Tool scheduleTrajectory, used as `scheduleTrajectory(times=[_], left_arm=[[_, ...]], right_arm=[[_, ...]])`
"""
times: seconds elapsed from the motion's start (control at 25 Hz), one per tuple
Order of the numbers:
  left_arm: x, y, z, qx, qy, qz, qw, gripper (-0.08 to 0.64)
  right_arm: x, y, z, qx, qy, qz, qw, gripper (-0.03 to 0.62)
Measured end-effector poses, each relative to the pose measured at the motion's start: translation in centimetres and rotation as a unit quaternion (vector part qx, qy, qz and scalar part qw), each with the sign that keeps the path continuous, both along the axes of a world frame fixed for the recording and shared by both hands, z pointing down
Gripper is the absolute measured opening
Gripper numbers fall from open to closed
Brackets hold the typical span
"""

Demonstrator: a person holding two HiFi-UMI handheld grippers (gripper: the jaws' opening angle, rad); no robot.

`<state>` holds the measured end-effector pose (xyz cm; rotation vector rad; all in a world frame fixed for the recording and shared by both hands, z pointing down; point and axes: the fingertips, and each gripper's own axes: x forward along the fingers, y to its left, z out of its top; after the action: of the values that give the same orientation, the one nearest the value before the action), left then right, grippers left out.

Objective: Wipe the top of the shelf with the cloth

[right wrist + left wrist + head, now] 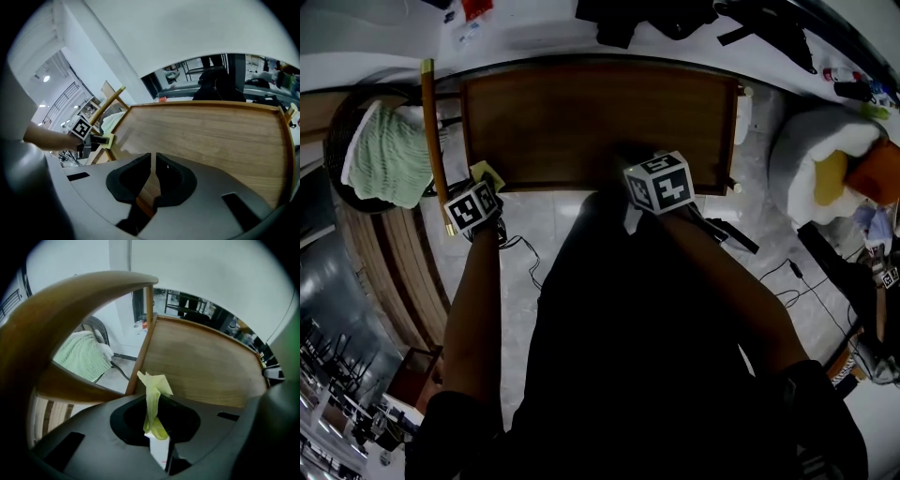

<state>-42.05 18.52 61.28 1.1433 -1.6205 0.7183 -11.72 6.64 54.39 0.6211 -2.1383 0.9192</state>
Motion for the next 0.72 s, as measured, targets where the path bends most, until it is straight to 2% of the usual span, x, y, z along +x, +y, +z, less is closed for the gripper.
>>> scheduleTrajectory(times=[0.08, 0.2, 0.32, 0.4, 0.48, 0.56, 0.64, 0.72], left_arm=[[-0.1, 0.1, 0.0, -0.003, 0.003, -0.015, 0.9999, 0.034], [0.4, -0.5, -0.7, 0.02, 0.022, -0.032, 0.9991, 0.034], [4.1, -3.8, -2.7, 0.093, 0.063, -0.005, 0.9937, 0.034], [8.0, -6.8, -5.2, 0.152, 0.097, 0.023, 0.9834, 0.034], [12.8, -9.3, -8.4, 0.203, 0.138, 0.044, 0.9685, 0.034], [18.7, -10.9, -11.8, 0.243, 0.189, 0.067, 0.949, 0.034], [24.6, -12.2, -16.2, 0.286, 0.233, 0.103, 0.9238, 0.034], [29.6, -13.5, -21.3, 0.338, 0.265, 0.144, 0.8916, 0.034]], right_arm=[[0.2, -0.6, -1.3, 0.002, -0.036, -0.012, 0.999, 0.043], [0.8, -2.5, -6.0, 0.02, -0.142, -0.039, 0.989, 0.043], [3.3, -5.2, -13.0, 0.064, -0.263, -0.074, 0.96, 0.043], [6.2, -6.7, -17.6, 0.092, -0.327, -0.086, 0.936, 0.043], [9.5, -7.6, -22.0, 0.105, -0.384, -0.091, 0.913, 0.04], [13.1, -7.7, -26.0, 0.116, -0.427, -0.094, 0.892, 0.04], [16.6, -7.4, -29.9, 0.138, -0.465, -0.093, 0.869, 0.04], [19.9, -7.0, -33.6, 0.161, -0.507, -0.091, 0.842, 0.04]])
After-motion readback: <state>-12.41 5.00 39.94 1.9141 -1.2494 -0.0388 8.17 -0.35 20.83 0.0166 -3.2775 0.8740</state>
